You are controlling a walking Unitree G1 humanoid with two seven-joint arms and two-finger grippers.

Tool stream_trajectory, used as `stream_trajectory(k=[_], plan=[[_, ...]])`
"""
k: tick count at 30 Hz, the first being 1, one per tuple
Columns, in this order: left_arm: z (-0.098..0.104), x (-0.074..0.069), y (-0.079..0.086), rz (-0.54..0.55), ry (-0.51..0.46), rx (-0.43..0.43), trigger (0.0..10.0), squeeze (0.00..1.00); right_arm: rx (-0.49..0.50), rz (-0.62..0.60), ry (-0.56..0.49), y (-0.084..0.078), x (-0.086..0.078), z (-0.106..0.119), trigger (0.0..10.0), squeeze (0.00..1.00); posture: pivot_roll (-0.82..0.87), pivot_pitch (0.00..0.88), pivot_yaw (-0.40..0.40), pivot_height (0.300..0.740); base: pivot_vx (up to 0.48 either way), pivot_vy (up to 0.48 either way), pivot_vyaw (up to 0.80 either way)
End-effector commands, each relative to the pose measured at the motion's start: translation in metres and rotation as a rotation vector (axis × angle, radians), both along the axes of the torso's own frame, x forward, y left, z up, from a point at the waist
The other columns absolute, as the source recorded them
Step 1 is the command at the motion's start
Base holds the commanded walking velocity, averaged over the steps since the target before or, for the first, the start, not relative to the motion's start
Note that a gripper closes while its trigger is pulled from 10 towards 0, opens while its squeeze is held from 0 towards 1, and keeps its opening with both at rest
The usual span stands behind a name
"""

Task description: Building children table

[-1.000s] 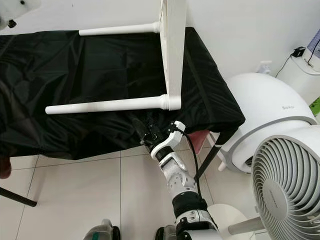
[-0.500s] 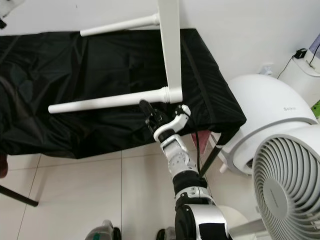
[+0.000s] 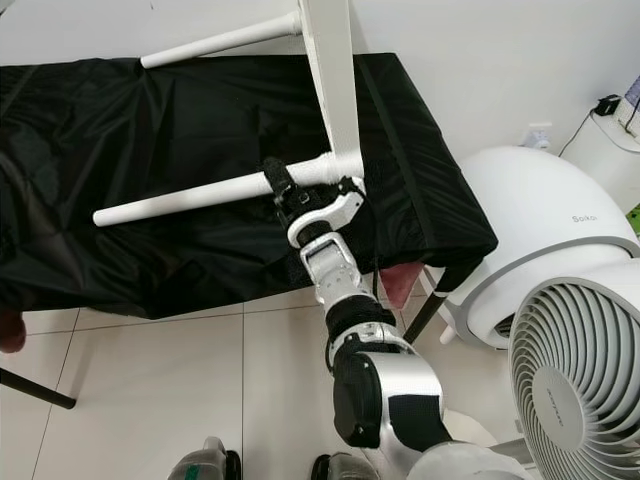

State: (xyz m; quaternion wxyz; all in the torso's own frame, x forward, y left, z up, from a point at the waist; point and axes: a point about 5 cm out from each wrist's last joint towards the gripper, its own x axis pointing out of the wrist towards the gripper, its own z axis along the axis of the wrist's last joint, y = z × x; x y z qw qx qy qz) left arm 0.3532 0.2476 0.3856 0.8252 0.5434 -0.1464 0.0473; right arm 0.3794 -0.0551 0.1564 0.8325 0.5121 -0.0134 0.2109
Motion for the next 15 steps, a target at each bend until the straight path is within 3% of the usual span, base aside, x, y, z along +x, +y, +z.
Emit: stream_trajectory(k=[1, 15], plan=[[-0.013, 0.002, 0.018, 0.006, 0.062, -0.203, 10.0, 0.0, 0.026, 0.001, 0.017, 0.007, 0.002, 0.003, 10.0, 0.0, 0.23, 0.01, -0.064, 0.74, 0.0, 0.0, 0.0], [-0.007, -0.002, 0.016, 0.004, 0.063, -0.18, 10.0, 0.0, 0.121, -0.143, 0.093, -0.015, 0.019, 0.018, 10.0, 0.0, 0.26, 0.013, -0.054, 0.74, 0.0, 0.0, 0.0]])
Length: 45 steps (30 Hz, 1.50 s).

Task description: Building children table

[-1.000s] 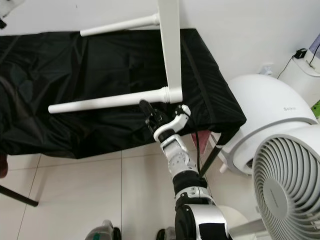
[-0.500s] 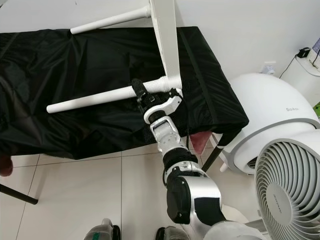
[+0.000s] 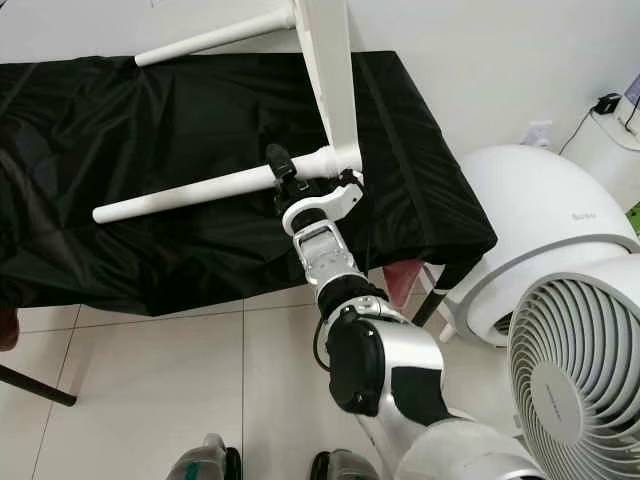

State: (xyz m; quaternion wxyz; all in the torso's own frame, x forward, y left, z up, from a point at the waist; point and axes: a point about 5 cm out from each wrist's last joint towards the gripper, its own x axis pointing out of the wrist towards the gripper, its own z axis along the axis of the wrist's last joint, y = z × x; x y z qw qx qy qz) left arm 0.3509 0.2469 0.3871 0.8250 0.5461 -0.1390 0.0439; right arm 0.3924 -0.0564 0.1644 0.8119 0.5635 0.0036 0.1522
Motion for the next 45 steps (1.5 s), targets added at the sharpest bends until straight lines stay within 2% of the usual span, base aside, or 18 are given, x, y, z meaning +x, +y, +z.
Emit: stream_trajectory(k=[1, 11, 15, 19, 24, 25, 28, 32, 36, 38, 42, 45], plan=[[-0.008, 0.0, 0.017, 0.003, 0.046, -0.184, 10.0, 0.0, 0.048, -0.089, -0.009, -0.017, 0.008, 0.013, 10.0, 0.0, 0.27, 0.015, -0.052, 0.74, 0.0, 0.0, 0.0], [-0.007, -0.004, 0.013, -0.009, 0.049, -0.178, 10.0, 0.0, 0.063, -0.14, -0.02, -0.027, 0.016, 0.031, 10.0, 0.0, 0.27, 0.027, -0.045, 0.74, 0.0, 0.0, 0.0], [-0.007, -0.008, 0.006, -0.043, 0.071, -0.172, 10.0, 0.0, 0.107, -0.148, -0.051, -0.031, 0.021, 0.047, 10.0, 0.0, 0.26, 0.057, -0.033, 0.74, 0.0, 0.0, 0.0], [-0.008, -0.01, 0.004, -0.054, 0.087, -0.159, 10.0, 0.0, 0.085, -0.141, -0.061, -0.03, 0.02, 0.045, 10.0, 0.0, 0.26, 0.085, -0.029, 0.74, 0.0, 0.0, 0.0], [-0.009, -0.01, 0.001, -0.062, 0.103, -0.153, 10.0, 0.0, 0.045, -0.131, -0.045, -0.028, 0.016, 0.032, 10.0, 0.0, 0.25, 0.109, -0.025, 0.74, 0.0, 0.0, 0.0], [-0.01, -0.011, 0.0, -0.066, 0.111, -0.151, 10.0, 0.0, 0.016, -0.136, -0.022, -0.03, 0.013, 0.021, 10.0, 0.0, 0.24, 0.133, -0.018, 0.74, 0.0, 0.0, 0.0], [-0.011, -0.012, -0.001, -0.07, 0.117, -0.151, 10.0, 0.0, 0.016, -0.144, 0.005, -0.033, 0.011, 0.011, 10.0, 0.0, 0.24, 0.135, -0.019, 0.74, 0.0, 0.0, 0.0], [-0.019, -0.015, -0.003, -0.077, 0.152, -0.145, 10.0, 0.0, -0.013, -0.162, 0.069, -0.042, 0.002, -0.016, 10.0, 0.0, 0.24, 0.159, -0.02, 0.74, 0.0, 0.0, 0.0], [-0.023, -0.017, -0.003, -0.081, 0.172, -0.141, 10.0, 0.0, -0.025, -0.143, 0.07, -0.039, -0.003, -0.025, 10.0, 0.0, 0.24, 0.178, -0.021, 0.74, 0.0, 0.0, 0.0], [-0.025, -0.019, -0.002, -0.076, 0.184, -0.139, 10.0, 0.0, -0.025, -0.133, 0.084, -0.035, -0.009, -0.038, 10.0, 0.0, 0.24, 0.181, -0.021, 0.74, 0.0, 0.0, 0.0], [-0.025, -0.02, -0.001, -0.071, 0.184, -0.138, 10.0, 0.0, -0.026, -0.138, 0.087, -0.035, -0.012, -0.043, 10.0, 0.0, 0.24, 0.179, -0.015, 0.74, 0.0, 0.0, 0.0], [-0.024, -0.02, -0.002, -0.071, 0.182, -0.137, 10.0, 0.0, -0.02, -0.137, 0.071, -0.035, -0.009, -0.037, 10.0, 0.0, 0.25, 0.178, -0.011, 0.74, 0.0, 0.0, 0.0]])
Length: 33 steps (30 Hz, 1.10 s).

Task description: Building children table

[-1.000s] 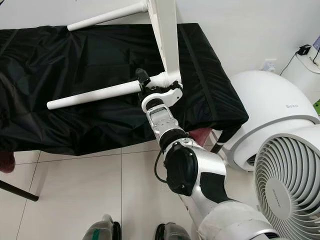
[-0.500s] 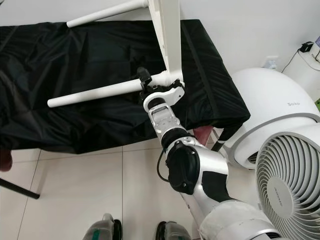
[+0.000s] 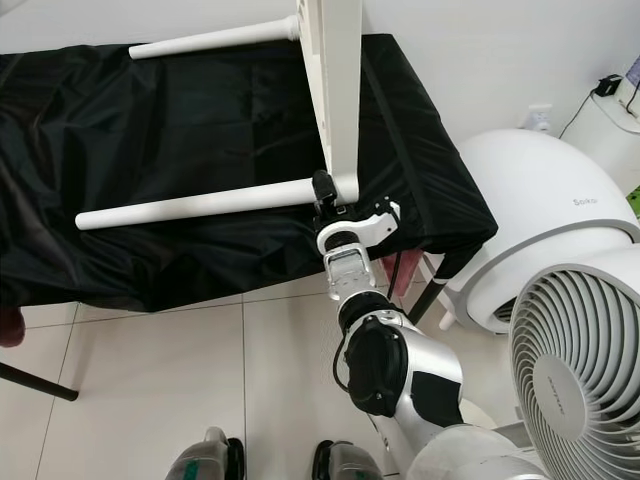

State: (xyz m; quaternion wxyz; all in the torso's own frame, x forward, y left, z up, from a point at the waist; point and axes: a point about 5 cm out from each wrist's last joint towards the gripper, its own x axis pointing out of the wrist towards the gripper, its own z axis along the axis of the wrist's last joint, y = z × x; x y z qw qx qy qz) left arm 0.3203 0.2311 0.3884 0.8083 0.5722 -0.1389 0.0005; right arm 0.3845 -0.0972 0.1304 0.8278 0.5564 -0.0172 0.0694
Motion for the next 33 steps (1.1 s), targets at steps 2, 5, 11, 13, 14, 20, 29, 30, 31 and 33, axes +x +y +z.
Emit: stream_trajectory(k=[2, 5, 11, 13, 14, 20, 29, 30, 31, 33], plan=[[-0.025, 0.011, 0.013, 0.0, 0.143, -0.206, 10.0, 0.0, 0.003, 0.034, -0.006, 0.006, 0.002, 0.005, 10.0, 0.0, 0.25, 0.178, -0.011, 0.74, 0.0, 0.0, 0.0], [-0.024, 0.011, 0.01, -0.01, 0.147, -0.207, 10.0, 0.0, -0.014, 0.066, -0.053, 0.013, 0.01, 0.026, 10.0, 0.0, 0.26, 0.173, -0.001, 0.74, 0.0, 0.0, 0.0], [-0.023, 0.009, 0.006, -0.024, 0.154, -0.207, 10.0, 0.0, -0.046, 0.106, -0.172, 0.02, 0.021, 0.065, 4.3, 0.0, 0.27, 0.173, 0.006, 0.74, 0.0, 0.0, 0.0], [-0.022, 0.008, 0.006, -0.029, 0.156, -0.206, 10.0, 0.0, -0.044, 0.108, -0.206, 0.02, 0.023, 0.075, 0.0, 0.0, 0.27, 0.173, 0.006, 0.74, 0.0, 0.0, 0.0], [-0.021, 0.008, 0.005, -0.032, 0.156, -0.205, 10.0, 0.0, -0.043, 0.11, -0.227, 0.019, 0.024, 0.081, 0.0, 0.0, 0.27, 0.175, 0.004, 0.74, 0.0, 0.0, 0.0], [-0.02, 0.008, 0.001, -0.062, 0.161, -0.222, 10.0, 0.0, -0.001, 0.072, -0.321, 0.006, 0.029, 0.104, 0.0, 0.0, 0.25, 0.166, 0.002, 0.74, 0.0, 0.0, 0.0], [-0.021, 0.01, -0.005, -0.117, 0.176, -0.279, 10.0, 0.0, -0.036, 0.031, -0.453, -0.015, 0.032, 0.134, 0.0, 0.0, 0.24, 0.147, -0.012, 0.74, 0.0, 0.0, 0.0], [-0.021, 0.01, -0.005, -0.117, 0.176, -0.279, 10.0, 0.0, -0.036, 0.031, -0.453, -0.015, 0.032, 0.134, 0.0, 0.0, 0.24, 0.147, -0.012, 0.74, 0.0, 0.0, 0.0], [-0.022, 0.01, -0.005, -0.13, 0.182, -0.289, 10.0, 0.0, -0.065, 0.018, -0.501, -0.02, 0.033, 0.145, 0.0, 0.0, 0.23, 0.147, -0.022, 0.74, 0.0, 0.0, 0.0], [-0.027, 0.011, -0.004, -0.145, 0.197, -0.288, 10.0, 0.0, -0.105, -0.004, -0.579, -0.031, 0.032, 0.161, 0.0, 0.0, 0.22, 0.149, -0.03, 0.74, 0.0, 0.0, 0.0]])
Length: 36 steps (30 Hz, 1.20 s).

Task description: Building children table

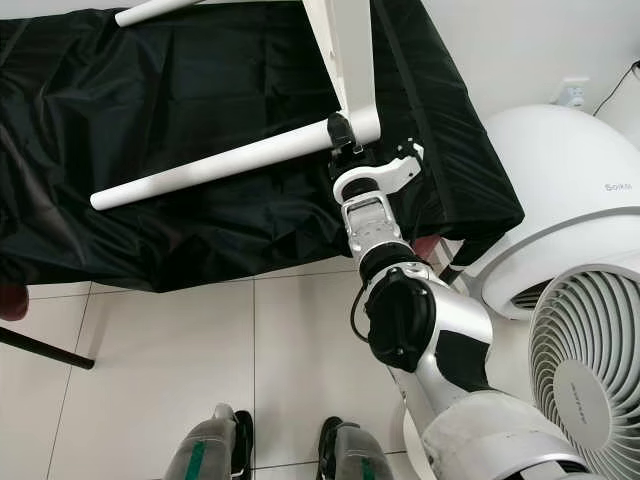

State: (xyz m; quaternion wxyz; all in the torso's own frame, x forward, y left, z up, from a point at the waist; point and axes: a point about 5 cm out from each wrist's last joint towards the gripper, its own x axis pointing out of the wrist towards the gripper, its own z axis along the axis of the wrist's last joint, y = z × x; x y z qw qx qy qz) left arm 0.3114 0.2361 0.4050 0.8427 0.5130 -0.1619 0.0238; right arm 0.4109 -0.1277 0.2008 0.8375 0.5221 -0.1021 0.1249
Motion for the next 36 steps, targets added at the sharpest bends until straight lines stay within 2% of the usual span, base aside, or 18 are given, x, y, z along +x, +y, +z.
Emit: stream_trajectory(k=[1, 6, 9, 11, 12, 13, 16, 19, 20, 21, 24, 25, 26, 27, 28, 31, 33, 36], plan=[[-0.047, 0.02, -0.009, -0.167, 0.245, -0.144, 10.0, 0.0, -0.066, -0.007, -0.403, -0.006, 0.004, 0.095, 0.0, 0.0, 0.21, 0.149, -0.036, 0.74, 0.0, 0.0, 0.0], [-0.05, 0.02, -0.012, -0.2, 0.247, -0.164, 10.0, 0.0, -0.101, -0.051, -0.482, -0.021, 0.0, 0.105, 0.0, 0.0, 0.19, 0.142, -0.041, 0.74, 0.0, 0.0, 0.0], [-0.05, 0.022, -0.014, -0.217, 0.245, -0.186, 10.0, 0.0, -0.132, -0.084, -0.542, -0.031, -0.005, 0.112, 0.0, 0.0, 0.17, 0.145, -0.042, 0.74, 0.0, 0.0, 0.0], [-0.049, 0.024, -0.014, -0.235, 0.24, -0.225, 10.0, 0.0, -0.176, -0.144, -0.607, -0.046, -0.015, 0.123, 0.0, 0.0, 0.14, 0.136, -0.04, 0.74, 0.0, 0.0, 0.0], [-0.049, 0.024, -0.014, -0.235, 0.24, -0.225, 10.0, 0.0, -0.176, -0.144, -0.607, -0.046, -0.015, 0.123, 0.0, 0.0, 0.14, 0.136, -0.04, 0.74, 0.0, 0.0, 0.0], [-0.05, 0.026, -0.015, -0.257, 0.241, -0.263, 10.0, 0.0, -0.206, -0.197, -0.655, -0.058, -0.023, 0.134, 0.0, 0.0, 0.13, 0.131, -0.039, 0.74, 0.0, 0.0, 0.0], [-0.05, 0.027, -0.015, -0.266, 0.24, -0.288, 10.0, 0.0, -0.22, -0.22, -0.685, -0.064, -0.029, 0.142, 0.0, 0.0, 0.12, 0.127, -0.04, 0.74, 0.0, 0.0, 0.0], [-0.051, 0.029, -0.012, -0.267, 0.236, -0.326, 10.0, 0.0, -0.249, -0.25, -0.745, -0.074, -0.039, 0.16, 0.0, 0.0, 0.1, 0.119, -0.041, 0.74, 0.0, 0.0, 0.0], [-0.053, 0.03, -0.01, -0.266, 0.236, -0.349, 10.0, 0.0, -0.287, -0.272, -0.789, -0.078, -0.046, 0.173, 0.0, 0.0, 0.1, 0.112, -0.044, 0.74, 0.0, 0.0, 0.0], [-0.053, 0.03, -0.01, -0.266, 0.236, -0.349, 10.0, 0.0, -0.287, -0.272, -0.789, -0.078, -0.046, 0.173, 0.0, 0.0, 0.1, 0.112, -0.044, 0.74, 0.0, 0.0, 0.0], [-0.064, 0.032, -0.002, -0.248, 0.238, -0.457, 10.0, 0.0, -0.365, -0.286, -0.882, -0.081, -0.062, 0.202, 0.0, 0.0, 0.08, 0.099, -0.052, 0.74, 0.0, 0.0, 0.0], [-0.064, 0.032, -0.002, -0.248, 0.238, -0.457, 10.0, 0.0, -0.365, -0.286, -0.882, -0.081, -0.062, 0.202, 0.0, 0.0, 0.08, 0.099, -0.052, 0.74, 0.0, 0.0, 0.0], [-0.069, 0.03, 0.002, -0.237, 0.234, -0.51, 10.0, 0.0, -0.394, -0.276, -0.902, -0.08, -0.065, 0.21, 0.0, 0.0, 0.07, 0.091, -0.056, 0.74, 0.0, 0.0, 0.0], [-0.069, 0.03, 0.002, -0.237, 0.234, -0.51, 10.0, 0.0, -0.394, -0.276, -0.902, -0.08, -0.065, 0.21, 0.0, 0.0, 0.07, 0.091, -0.056, 0.74, 0.0, 0.0, 0.0], [-0.072, 0.029, 0.006, -0.232, 0.225, -0.566, 10.0, 0.0, -0.426, -0.27, -0.901, -0.079, -0.067, 0.216, 0.0, 0.0, 0.06, 0.083, -0.061, 0.74, 0.0, 0.0, 0.0], [-0.075, 0.027, 0.009, -0.229, 0.221, -0.597, 10.0, 0.0, -0.467, -0.264, -0.91, -0.077, -0.069, 0.224, 0.0, 0.0, 0.06, 0.077, -0.069, 0.74, 0.0, 0.0, 0.0], [-0.081, 0.025, 0.013, -0.225, 0.221, -0.641, 10.0, 0.0, -0.617, -0.282, -0.88, -0.071, -0.068, 0.239, 0.0, 0.0, 0.04, 0.07, -0.078, 0.74, 0.0, 0.0, 0.0], [-0.083, 0.025, 0.014, -0.219, 0.223, -0.651, 10.0, 0.0, -0.662, -0.274, -0.864, -0.068, -0.066, 0.243, 0.0, 0.0, 0.03, 0.066, -0.083, 0.74, 0.0, 0.0, 0.0]])
